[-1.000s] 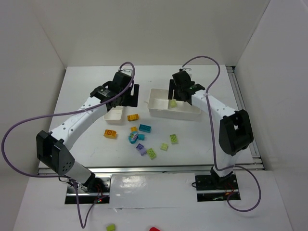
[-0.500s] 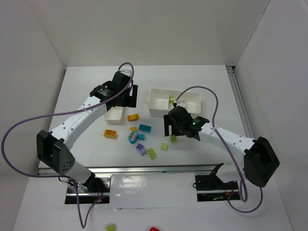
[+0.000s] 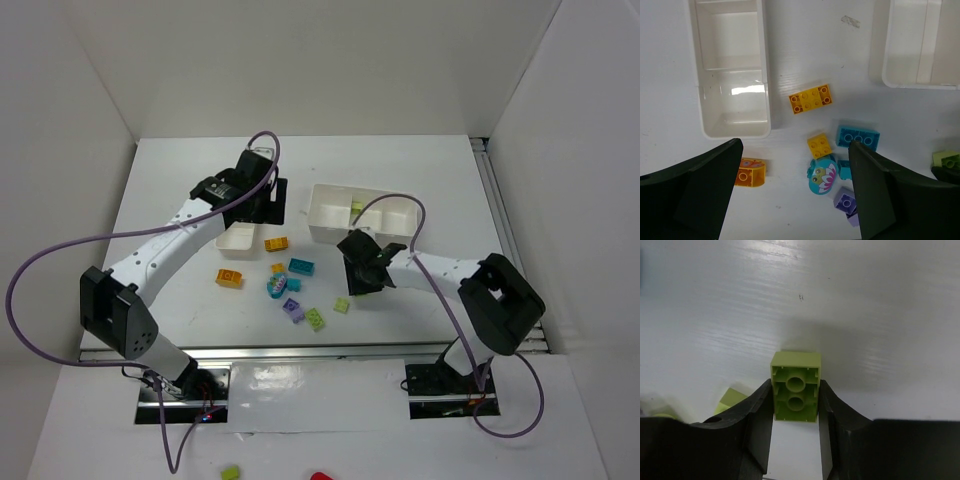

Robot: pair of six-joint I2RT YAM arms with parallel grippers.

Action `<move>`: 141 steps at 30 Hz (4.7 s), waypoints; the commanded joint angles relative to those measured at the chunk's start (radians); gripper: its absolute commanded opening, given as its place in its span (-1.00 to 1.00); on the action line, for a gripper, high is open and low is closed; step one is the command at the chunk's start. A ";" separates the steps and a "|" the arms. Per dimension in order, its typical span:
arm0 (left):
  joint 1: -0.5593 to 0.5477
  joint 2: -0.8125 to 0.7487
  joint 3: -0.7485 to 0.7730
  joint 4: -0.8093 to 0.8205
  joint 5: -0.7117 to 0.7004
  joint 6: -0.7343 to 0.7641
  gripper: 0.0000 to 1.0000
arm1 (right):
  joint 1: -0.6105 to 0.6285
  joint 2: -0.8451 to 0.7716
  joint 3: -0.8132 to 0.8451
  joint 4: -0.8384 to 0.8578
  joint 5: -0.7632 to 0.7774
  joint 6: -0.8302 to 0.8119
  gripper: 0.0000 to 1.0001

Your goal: Sort the legos into containers by color

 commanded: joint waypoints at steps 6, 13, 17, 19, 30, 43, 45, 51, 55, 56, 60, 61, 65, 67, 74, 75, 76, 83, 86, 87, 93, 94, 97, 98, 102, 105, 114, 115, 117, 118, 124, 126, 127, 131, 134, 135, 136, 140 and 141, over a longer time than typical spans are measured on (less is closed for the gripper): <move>0.005 -0.007 -0.006 -0.005 0.003 0.021 0.94 | -0.003 -0.128 0.171 -0.098 0.164 -0.011 -0.34; 0.005 -0.007 -0.015 -0.005 0.034 0.010 0.94 | -0.193 -0.093 0.343 -0.042 0.172 -0.098 -0.34; 0.005 -0.007 -0.015 -0.005 0.043 0.010 0.94 | -0.248 0.011 0.452 0.050 0.163 -0.153 -0.31; 0.005 -0.007 -0.015 -0.016 0.043 0.001 0.94 | -0.276 0.075 0.483 0.073 0.163 -0.169 -0.25; 0.005 0.012 0.012 -0.034 0.034 0.001 0.94 | -0.215 -0.060 0.365 0.023 0.109 -0.123 0.26; 0.005 0.031 0.046 -0.034 0.009 -0.019 0.92 | 0.146 -0.138 0.043 -0.042 -0.044 0.072 0.81; 0.005 0.031 0.046 -0.034 0.009 -0.019 0.92 | 0.181 -0.111 0.032 -0.042 -0.013 0.107 0.78; 0.005 0.031 0.028 -0.034 0.009 -0.019 0.92 | 0.192 -0.045 0.009 -0.016 0.003 0.132 0.60; 0.005 0.031 0.028 -0.043 0.009 -0.019 0.92 | 0.192 -0.013 0.009 -0.006 0.003 0.141 0.50; 0.005 0.031 0.028 -0.044 0.009 -0.019 0.92 | 0.192 0.002 0.009 -0.006 0.012 0.141 0.43; 0.005 0.031 0.028 -0.044 0.009 -0.019 0.92 | 0.192 0.024 0.009 0.003 0.012 0.141 0.29; 0.005 0.031 0.028 -0.044 0.009 -0.019 0.92 | 0.192 0.024 0.009 0.003 0.024 0.141 0.23; 0.005 0.040 0.028 -0.044 0.009 -0.019 0.92 | 0.192 0.024 0.053 -0.023 0.075 0.141 -0.14; 0.005 0.040 0.028 -0.044 0.009 -0.019 0.92 | 0.192 -0.004 0.096 -0.069 0.107 0.132 -0.25; 0.005 0.022 0.006 -0.053 0.018 -0.029 0.97 | 0.074 -0.085 0.268 -0.175 0.221 0.034 -0.25; 0.005 0.022 0.006 -0.053 0.018 -0.029 0.97 | 0.045 -0.085 0.285 -0.175 0.221 0.012 -0.25; 0.005 0.022 -0.004 -0.053 0.018 -0.038 0.97 | 0.014 -0.085 0.302 -0.166 0.212 -0.026 -0.25; 0.005 0.022 -0.004 -0.053 0.029 -0.047 0.97 | -0.219 0.055 0.435 -0.026 0.126 -0.167 -0.25; 0.005 0.031 0.014 -0.063 0.029 -0.047 0.97 | -0.273 0.163 0.529 -0.006 0.126 -0.183 -0.22; 0.005 0.031 0.014 -0.064 0.029 -0.047 0.97 | -0.283 0.185 0.570 0.007 0.105 -0.183 -0.15; 0.005 0.020 0.014 -0.073 0.009 -0.047 0.97 | -0.244 0.141 0.567 -0.014 0.115 -0.174 0.39; 0.005 0.011 0.014 -0.073 0.009 -0.047 0.97 | -0.230 0.111 0.503 -0.014 0.115 -0.173 0.39; 0.005 0.011 0.005 -0.073 0.000 -0.047 0.97 | -0.143 -0.037 0.379 -0.002 0.071 -0.186 0.39; 0.005 0.022 0.005 -0.073 0.000 -0.047 0.97 | -0.077 -0.076 0.295 0.007 0.052 -0.186 0.39; 0.005 0.031 0.023 -0.073 -0.021 -0.038 0.97 | 0.110 -0.206 0.142 0.008 -0.038 -0.187 0.69; 0.005 0.040 0.023 -0.073 -0.040 -0.038 0.97 | 0.229 -0.217 0.070 0.008 -0.048 -0.151 0.78; 0.005 0.029 0.013 -0.073 -0.040 -0.038 0.97 | 0.379 -0.048 0.064 0.109 -0.095 -0.183 0.76; 0.005 0.029 0.012 -0.073 -0.040 -0.038 0.97 | 0.379 -0.024 0.064 0.122 -0.107 -0.183 0.73; 0.005 0.019 0.003 -0.073 -0.040 -0.038 0.97 | 0.379 0.004 0.064 0.153 -0.107 -0.183 0.68; 0.005 0.010 -0.006 -0.073 -0.040 -0.038 0.97 | 0.379 0.019 0.073 0.162 -0.107 -0.183 0.68; 0.005 0.000 -0.015 -0.073 -0.049 -0.038 0.97 | 0.379 0.093 0.108 0.152 -0.037 -0.160 0.05; 0.005 0.000 -0.015 -0.073 -0.049 -0.038 0.97 | 0.379 0.061 0.121 0.104 0.020 -0.150 -0.18; 0.005 0.000 -0.015 -0.073 -0.049 -0.038 0.97 | 0.379 0.045 0.130 0.084 0.046 -0.150 -0.31; 0.005 0.000 -0.015 -0.073 -0.049 -0.038 0.97 | 0.315 -0.069 0.176 -0.037 0.173 -0.150 -0.31; 0.005 0.010 -0.015 -0.073 -0.049 -0.038 1.00 | 0.192 -0.123 0.219 -0.080 0.198 -0.150 -0.31; 0.005 0.010 -0.015 -0.073 -0.064 -0.038 1.00 | 0.153 -0.152 0.228 -0.080 0.198 -0.134 -0.31; 0.005 0.019 -0.015 -0.073 -0.064 -0.048 1.00 | 0.111 -0.163 0.242 -0.036 0.198 -0.134 -0.31; 0.014 0.019 -0.015 -0.082 -0.054 -0.059 1.00 | -0.102 -0.124 0.326 0.017 0.143 -0.107 -0.28; 0.014 0.019 -0.024 -0.082 -0.045 -0.059 1.00 | -0.124 -0.072 0.354 0.017 0.156 -0.098 -0.28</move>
